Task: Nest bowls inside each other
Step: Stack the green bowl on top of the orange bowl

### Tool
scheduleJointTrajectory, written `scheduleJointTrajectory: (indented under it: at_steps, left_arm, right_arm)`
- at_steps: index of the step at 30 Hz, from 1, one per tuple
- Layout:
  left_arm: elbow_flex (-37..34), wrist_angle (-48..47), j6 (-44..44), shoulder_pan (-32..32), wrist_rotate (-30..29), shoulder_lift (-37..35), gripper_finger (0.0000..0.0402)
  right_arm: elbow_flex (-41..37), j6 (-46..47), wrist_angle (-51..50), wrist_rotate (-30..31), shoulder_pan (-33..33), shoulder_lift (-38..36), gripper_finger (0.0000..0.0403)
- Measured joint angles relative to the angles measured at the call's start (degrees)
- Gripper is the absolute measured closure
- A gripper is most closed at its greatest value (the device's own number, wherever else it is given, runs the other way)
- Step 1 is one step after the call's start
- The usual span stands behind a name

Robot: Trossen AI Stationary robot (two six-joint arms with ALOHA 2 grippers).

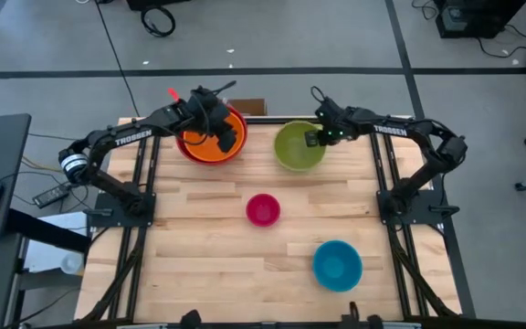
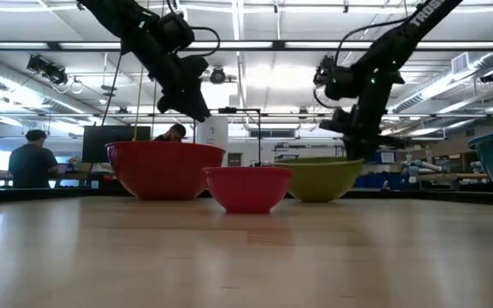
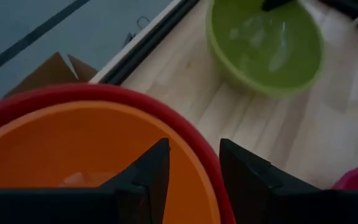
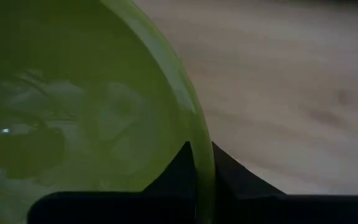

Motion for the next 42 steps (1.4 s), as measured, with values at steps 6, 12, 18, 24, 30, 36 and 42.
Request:
scheduleJointTrajectory:
  at_steps: [6,12,18,24,30,36,42]
  left_arm:
    - [0.00,6.99,0.26,0.00,-0.01,0.00,0.0256]
    - [0.00,14.16,4.78,-0.56,-0.04,0.00,0.0213]
    - [0.02,18.99,6.29,-0.66,-0.02,0.47,0.0174]
    - [0.07,19.55,4.34,-0.97,0.08,1.77,0.0181]
    - [0.07,19.60,4.17,-2.26,-1.82,3.19,0.0211]
    - [0.04,17.77,0.61,-1.72,-9.77,2.03,0.0312]
    - [0.08,13.23,-4.44,1.46,-10.42,1.28,0.0390]
  right_arm:
    - [1.95,0.67,12.38,9.14,6.76,-1.13,0.0386]
    - [2.32,-1.84,22.85,18.88,11.58,-1.14,0.0386]
    - [2.24,-6.31,26.37,22.10,13.62,-1.08,0.0385]
    - [2.24,-12.05,32.30,22.08,14.78,-1.08,0.0385]
    - [2.17,-17.33,35.89,19.28,15.28,-1.02,0.0383]
    - [2.20,-16.94,37.07,16.19,15.41,-1.14,0.0352]
    - [2.35,-17.14,39.99,10.59,15.59,-1.49,0.0292]
